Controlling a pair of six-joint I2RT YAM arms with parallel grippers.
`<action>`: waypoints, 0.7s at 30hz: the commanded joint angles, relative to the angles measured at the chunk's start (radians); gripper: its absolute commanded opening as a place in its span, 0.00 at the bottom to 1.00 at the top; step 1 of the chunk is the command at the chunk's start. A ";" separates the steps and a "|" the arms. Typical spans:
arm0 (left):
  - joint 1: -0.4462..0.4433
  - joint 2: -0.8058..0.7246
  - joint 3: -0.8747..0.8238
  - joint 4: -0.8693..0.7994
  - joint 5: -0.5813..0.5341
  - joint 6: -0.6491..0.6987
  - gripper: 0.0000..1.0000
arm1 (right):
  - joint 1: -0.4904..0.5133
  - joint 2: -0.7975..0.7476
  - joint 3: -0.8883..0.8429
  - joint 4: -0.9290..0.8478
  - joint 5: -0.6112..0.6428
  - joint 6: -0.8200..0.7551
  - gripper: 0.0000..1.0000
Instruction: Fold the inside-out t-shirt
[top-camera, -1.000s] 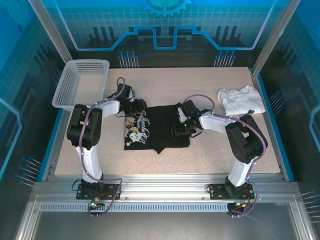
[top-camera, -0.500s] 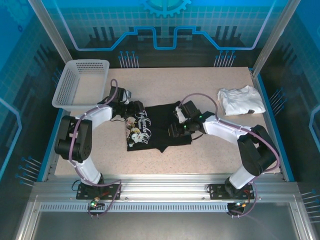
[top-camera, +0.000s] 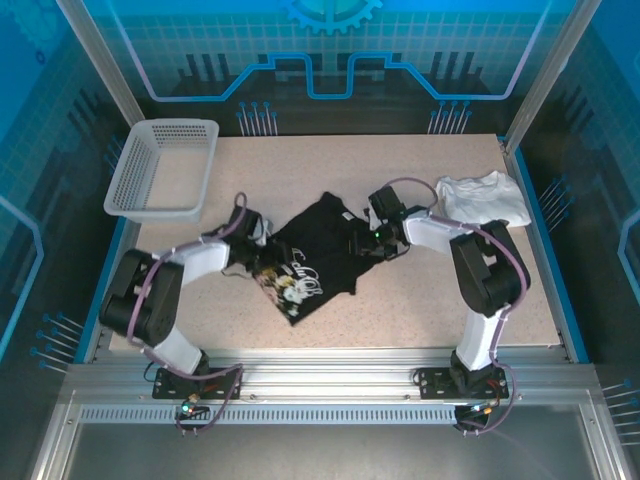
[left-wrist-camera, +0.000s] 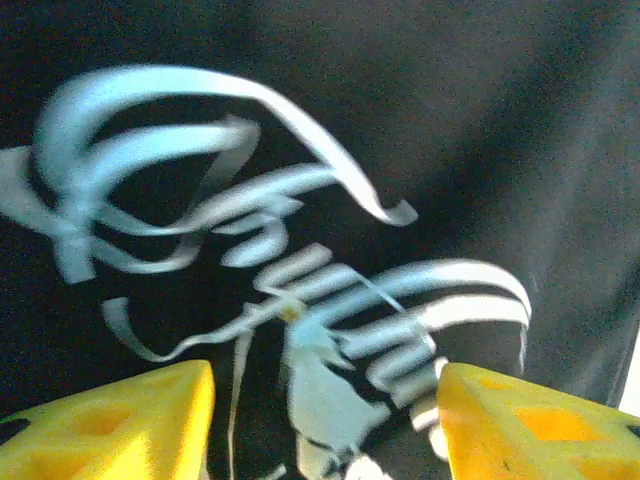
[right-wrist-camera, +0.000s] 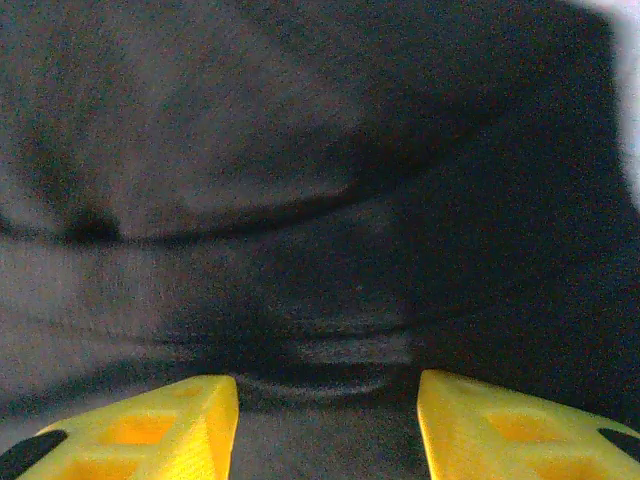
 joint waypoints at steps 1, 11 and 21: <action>-0.183 -0.103 -0.082 0.055 0.034 -0.080 0.62 | -0.010 0.116 0.163 -0.004 -0.076 -0.084 0.51; -0.131 -0.156 0.033 0.148 -0.047 -0.048 0.66 | -0.057 0.021 0.187 -0.040 -0.017 -0.203 0.64; 0.109 0.316 0.478 -0.090 0.013 0.037 0.78 | -0.106 0.159 0.305 -0.172 0.023 -0.194 0.86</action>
